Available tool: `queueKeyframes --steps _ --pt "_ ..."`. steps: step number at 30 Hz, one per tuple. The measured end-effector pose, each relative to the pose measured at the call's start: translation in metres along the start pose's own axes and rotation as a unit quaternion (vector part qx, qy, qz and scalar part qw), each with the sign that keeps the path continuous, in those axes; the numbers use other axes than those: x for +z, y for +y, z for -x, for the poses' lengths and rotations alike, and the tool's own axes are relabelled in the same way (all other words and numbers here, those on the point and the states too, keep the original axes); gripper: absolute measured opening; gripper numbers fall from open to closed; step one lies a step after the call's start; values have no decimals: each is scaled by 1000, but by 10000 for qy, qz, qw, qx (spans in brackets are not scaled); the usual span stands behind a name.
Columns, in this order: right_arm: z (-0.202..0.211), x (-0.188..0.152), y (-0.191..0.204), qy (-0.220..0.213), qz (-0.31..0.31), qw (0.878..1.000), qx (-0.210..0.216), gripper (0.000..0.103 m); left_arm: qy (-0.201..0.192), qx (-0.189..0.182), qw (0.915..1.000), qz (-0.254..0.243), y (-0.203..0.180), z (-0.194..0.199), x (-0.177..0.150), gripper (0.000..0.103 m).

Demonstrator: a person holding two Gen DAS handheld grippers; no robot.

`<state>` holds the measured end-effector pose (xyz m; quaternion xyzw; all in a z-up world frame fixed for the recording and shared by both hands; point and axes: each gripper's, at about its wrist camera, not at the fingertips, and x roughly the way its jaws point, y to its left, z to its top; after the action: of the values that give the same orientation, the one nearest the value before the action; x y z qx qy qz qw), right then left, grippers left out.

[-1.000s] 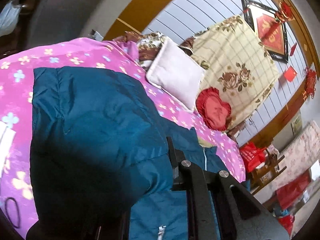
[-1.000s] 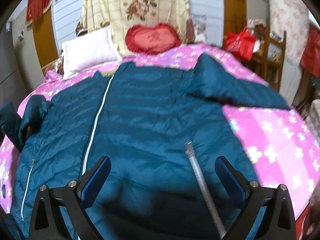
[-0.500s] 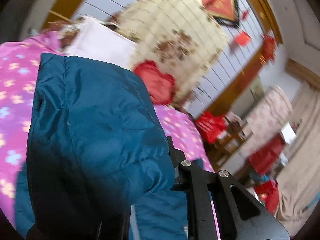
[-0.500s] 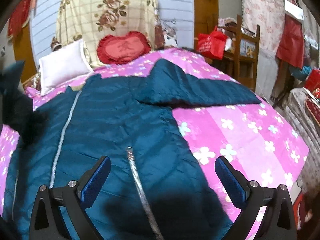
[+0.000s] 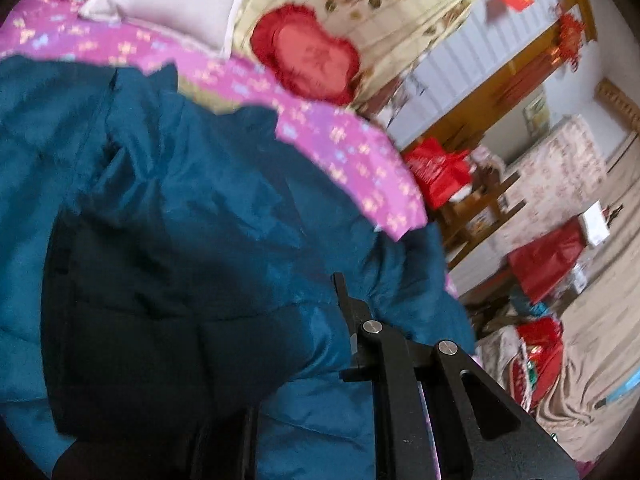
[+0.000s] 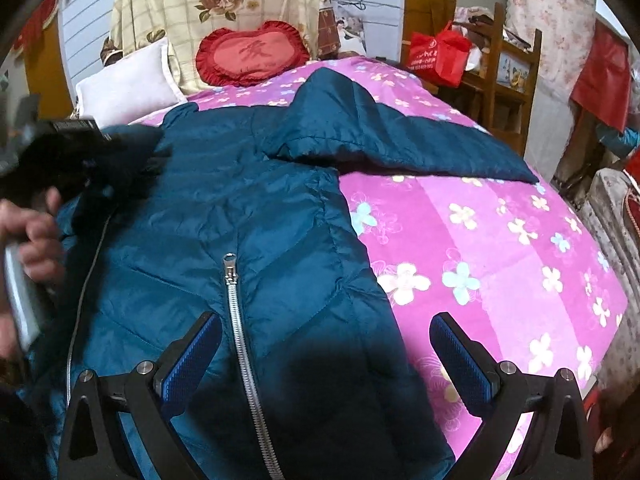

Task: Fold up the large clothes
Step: 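Lay the folded sleeve onto the jacket body and open the left tool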

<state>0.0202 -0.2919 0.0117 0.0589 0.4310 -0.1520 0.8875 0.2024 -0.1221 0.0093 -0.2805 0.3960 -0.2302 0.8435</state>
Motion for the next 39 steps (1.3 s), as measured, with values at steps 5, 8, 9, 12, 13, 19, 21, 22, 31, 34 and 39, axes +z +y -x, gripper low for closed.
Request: queueKeyframes --steps 5,8,9,12,13,19,21,22,31,34,39 --pt "-3 0 -8 85 -186 9998 66 103 422 -257 9987 130 11 -9 -21 60" --pt "-4 0 -8 99 -199 9997 51 103 533 -398 9978 -24 7 1 -25 66" --pt "-4 0 -8 105 -210 9997 51 103 571 -426 9974 -57 5 3 -25 66" --pt "-3 0 -6 100 -247 9996 7 103 590 -569 9965 -135 5 28 -29 66" --pt "-3 0 -6 103 -248 9996 -5 103 553 -571 9967 -161 6 39 -30 66" --pt "-1 1 4 70 -156 9998 -127 103 70 -180 9996 -216 37 101 -25 67" --pt "-1 1 10 56 -66 9998 -192 103 -179 -15 9997 -159 53 114 -15 68" --pt "0 1 11 49 -36 9998 -204 103 -317 153 9993 -98 62 118 -9 69" --pt "37 38 65 -832 625 9943 249 103 -900 1765 9783 615 140 152 23 69" --pt "14 79 105 -727 760 9914 781 103 -1017 2397 9645 430 148 155 26 69" --pt "-69 128 158 -289 751 9867 1410 103 -789 2741 9578 357 159 129 27 69"
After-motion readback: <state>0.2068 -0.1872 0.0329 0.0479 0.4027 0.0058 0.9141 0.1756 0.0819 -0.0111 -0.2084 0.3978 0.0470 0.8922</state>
